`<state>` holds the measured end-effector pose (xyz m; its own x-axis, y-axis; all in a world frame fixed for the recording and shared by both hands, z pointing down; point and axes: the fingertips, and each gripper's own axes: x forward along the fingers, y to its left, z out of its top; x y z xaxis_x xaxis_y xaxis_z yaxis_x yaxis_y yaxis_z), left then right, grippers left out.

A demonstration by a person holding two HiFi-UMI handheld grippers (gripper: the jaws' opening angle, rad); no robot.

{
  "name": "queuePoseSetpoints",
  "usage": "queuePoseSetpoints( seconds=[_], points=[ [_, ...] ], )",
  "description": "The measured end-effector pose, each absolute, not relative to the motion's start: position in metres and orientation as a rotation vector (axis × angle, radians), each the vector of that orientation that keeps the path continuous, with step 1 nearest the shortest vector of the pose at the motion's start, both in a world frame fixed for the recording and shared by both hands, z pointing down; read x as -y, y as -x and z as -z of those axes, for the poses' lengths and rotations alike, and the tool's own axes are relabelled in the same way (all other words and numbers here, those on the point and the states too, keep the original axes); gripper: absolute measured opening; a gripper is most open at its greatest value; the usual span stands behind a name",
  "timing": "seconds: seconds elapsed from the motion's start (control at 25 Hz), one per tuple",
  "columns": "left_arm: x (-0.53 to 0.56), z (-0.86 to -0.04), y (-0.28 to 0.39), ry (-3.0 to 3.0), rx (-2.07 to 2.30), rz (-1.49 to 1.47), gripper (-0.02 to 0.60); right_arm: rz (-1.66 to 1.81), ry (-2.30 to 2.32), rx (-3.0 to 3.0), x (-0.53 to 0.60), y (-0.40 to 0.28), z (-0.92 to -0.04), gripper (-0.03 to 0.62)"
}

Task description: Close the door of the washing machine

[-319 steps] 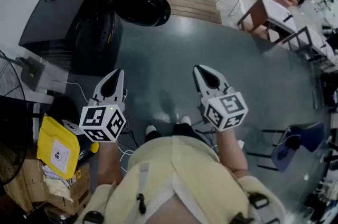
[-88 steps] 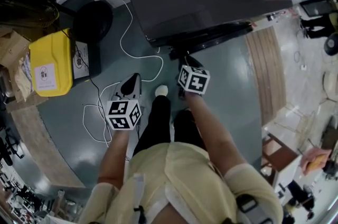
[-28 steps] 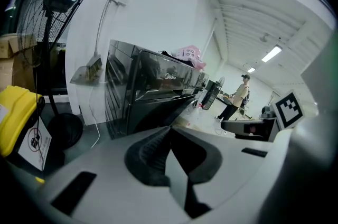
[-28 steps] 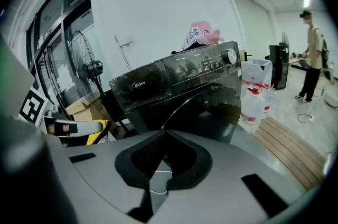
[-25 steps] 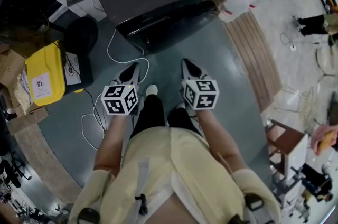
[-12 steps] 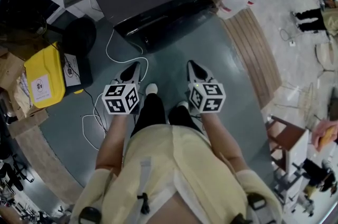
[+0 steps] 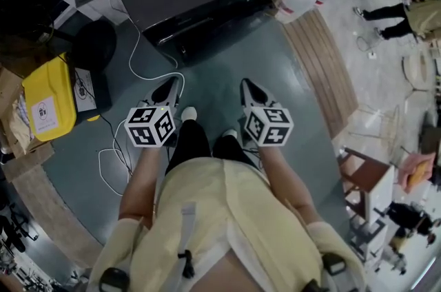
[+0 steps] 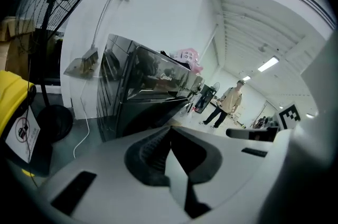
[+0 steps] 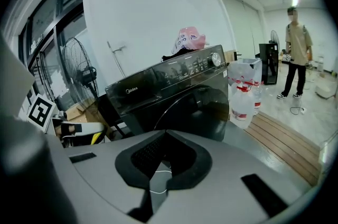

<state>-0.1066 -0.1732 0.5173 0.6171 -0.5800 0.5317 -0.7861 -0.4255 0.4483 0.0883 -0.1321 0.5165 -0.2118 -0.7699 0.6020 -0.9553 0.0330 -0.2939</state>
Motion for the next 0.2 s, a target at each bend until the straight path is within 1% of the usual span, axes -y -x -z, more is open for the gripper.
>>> queuePoseSetpoints(
  seconds=[0.2],
  points=[
    [0.1814, -0.5099, 0.1089, -2.181, 1.064, -0.372, 0.003, -0.967, -1.768, 2.033, 0.1322, -0.0847, -0.5177, 0.005]
  ],
)
